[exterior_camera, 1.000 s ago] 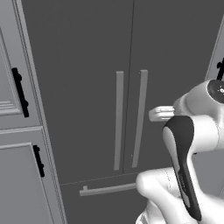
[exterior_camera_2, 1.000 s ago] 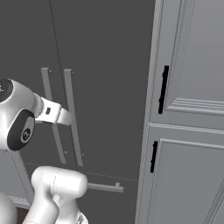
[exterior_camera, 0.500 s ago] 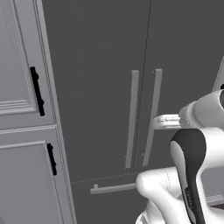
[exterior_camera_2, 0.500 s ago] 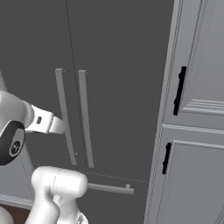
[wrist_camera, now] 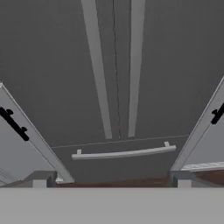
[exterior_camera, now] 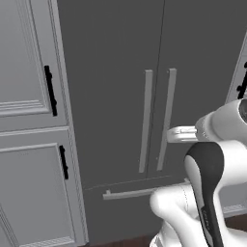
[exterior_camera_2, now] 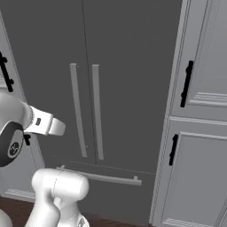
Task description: Take the strawberry from the fridge and place it on top of the pancake, located on the dining counter.
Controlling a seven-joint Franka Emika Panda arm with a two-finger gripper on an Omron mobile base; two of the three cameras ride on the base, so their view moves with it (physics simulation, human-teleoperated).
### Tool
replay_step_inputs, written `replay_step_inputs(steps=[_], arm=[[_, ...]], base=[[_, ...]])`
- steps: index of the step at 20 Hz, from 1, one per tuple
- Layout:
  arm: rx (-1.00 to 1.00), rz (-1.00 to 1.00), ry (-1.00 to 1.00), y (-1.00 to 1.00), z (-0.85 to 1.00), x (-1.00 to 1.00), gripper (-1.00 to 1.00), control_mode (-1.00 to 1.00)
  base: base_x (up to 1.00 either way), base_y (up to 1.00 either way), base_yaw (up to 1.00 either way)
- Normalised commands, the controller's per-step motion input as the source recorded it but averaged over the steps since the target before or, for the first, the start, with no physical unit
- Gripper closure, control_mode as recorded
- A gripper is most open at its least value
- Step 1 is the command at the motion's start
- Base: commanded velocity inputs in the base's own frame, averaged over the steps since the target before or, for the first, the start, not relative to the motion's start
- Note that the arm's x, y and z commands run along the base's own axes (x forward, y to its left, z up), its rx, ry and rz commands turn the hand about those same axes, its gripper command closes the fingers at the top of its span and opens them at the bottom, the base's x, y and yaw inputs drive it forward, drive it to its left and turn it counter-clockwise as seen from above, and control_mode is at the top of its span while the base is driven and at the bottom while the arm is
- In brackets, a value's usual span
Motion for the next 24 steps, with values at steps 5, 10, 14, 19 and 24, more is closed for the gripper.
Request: replay_step_inputs(steps=[5,10,14,19,24], arm=[[0.00,0.00,0.00,0.00,0.00,0.00,-1.00,1.00],[0.00,0.00,0.00,0.00,0.00,0.00,-1.00,1.00],[0.00,0.00,0.00,0.00,0.00,0.00,-1.00,1.00],[0.00,0.00,0.05,0.00,0.00,0.20,-1.00,-1.00],[0.00,0.03,0.23,-0.17,0.00,1.00,-1.00,-1.00]], base=[[-0.57,-0.13,0.00],[-0.44,-0.15,0.00],[-0.38,-0.12,0.00],[0.11,-0.01,0.00],[0.00,0.00,0.00]])
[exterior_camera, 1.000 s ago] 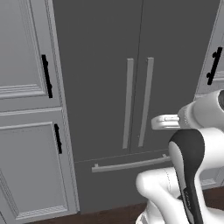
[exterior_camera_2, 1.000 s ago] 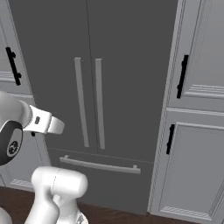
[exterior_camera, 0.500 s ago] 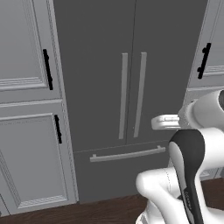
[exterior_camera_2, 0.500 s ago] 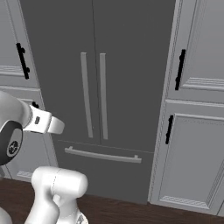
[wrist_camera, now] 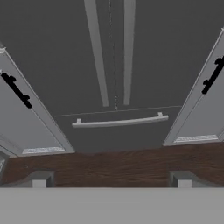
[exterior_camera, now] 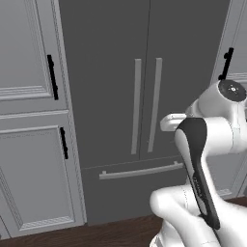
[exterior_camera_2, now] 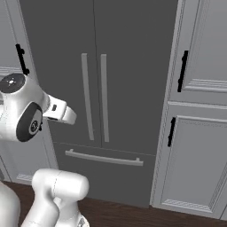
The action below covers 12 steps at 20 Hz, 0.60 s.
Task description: Take the strawberry from the fridge and place it on top of the pancake, located on the dining counter.
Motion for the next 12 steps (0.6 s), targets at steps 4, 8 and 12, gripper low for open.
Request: replay_step_inputs(steps=[4,8,12], arm=[[0.00,0.01,0.04,-0.39,-0.06,0.99,-1.00,-1.00],[0.00,0.00,-0.11,-0.28,-0.23,0.90,-1.00,-1.00],[-0.01,0.00,-0.25,-0.02,-0.37,0.71,-1.00,-1.00]], base=[[0.00,0.00,0.00],[0.00,0.00,0.00],[0.00,0.00,0.00]])
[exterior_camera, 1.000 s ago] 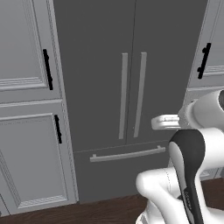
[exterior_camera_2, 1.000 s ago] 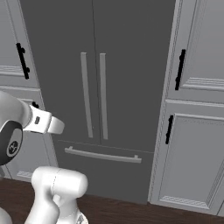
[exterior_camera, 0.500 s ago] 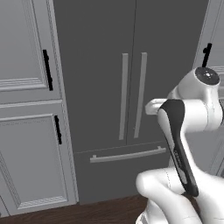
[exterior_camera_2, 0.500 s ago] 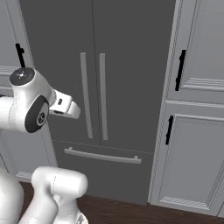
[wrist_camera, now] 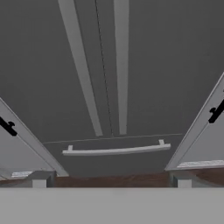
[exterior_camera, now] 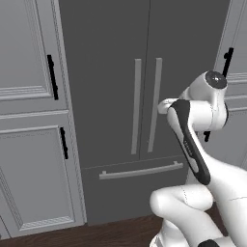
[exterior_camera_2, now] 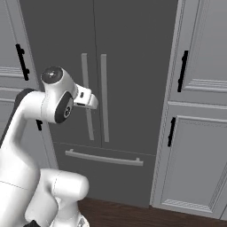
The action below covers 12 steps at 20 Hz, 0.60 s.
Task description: Take the strawberry from the fridge and place it on top of the pancake, located on the dining counter.
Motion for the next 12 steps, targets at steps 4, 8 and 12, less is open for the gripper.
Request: replay_step_inputs(steps=[4,8,12], arm=[[-0.01,-0.04,-0.11,-0.06,-0.20,0.65,-1.00,-1.00],[0.00,-0.04,0.21,-0.21,0.05,0.59,-1.00,-1.00],[0.00,0.00,0.13,-0.10,0.01,0.60,-1.00,-1.00]], base=[[0.00,0.00,0.00],[0.00,0.00,0.00],[0.00,0.00,0.00]])
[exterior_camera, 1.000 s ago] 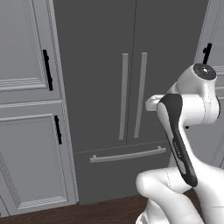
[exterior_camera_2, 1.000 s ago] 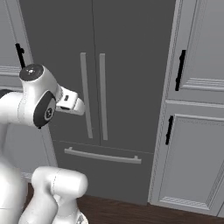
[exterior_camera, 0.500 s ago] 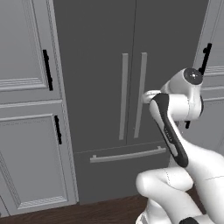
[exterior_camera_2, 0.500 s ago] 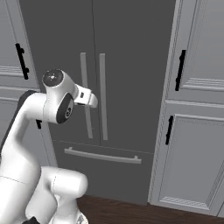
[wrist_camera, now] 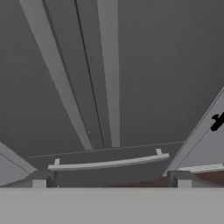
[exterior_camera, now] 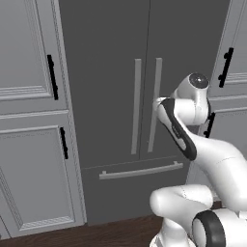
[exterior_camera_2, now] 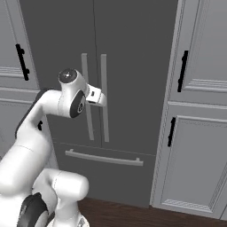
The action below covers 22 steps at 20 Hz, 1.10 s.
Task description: Take the strawberry from the fridge and place it on top of the pancake, located on the dining counter.
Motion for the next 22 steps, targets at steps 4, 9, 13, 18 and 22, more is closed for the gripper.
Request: replay_step_inputs(steps=[4,9,13,18,22], arm=[[0.00,0.00,-0.01,0.00,-0.05,0.59,-1.00,-1.00],[0.00,0.00,-0.01,0.00,-0.15,0.58,-1.00,-1.00],[-0.01,0.00,0.00,-0.03,-0.17,0.57,-1.00,-1.00],[0.00,0.00,0.00,-0.07,-0.23,0.52,-1.00,-1.00],[0.00,0.00,-0.01,-0.03,-0.27,0.50,-1.00,-1.00]], base=[[0.00,0.00,0.00],[0.00,0.00,0.00],[0.00,0.00,0.00],[0.00,0.00,0.00],[0.00,0.00,0.00]])
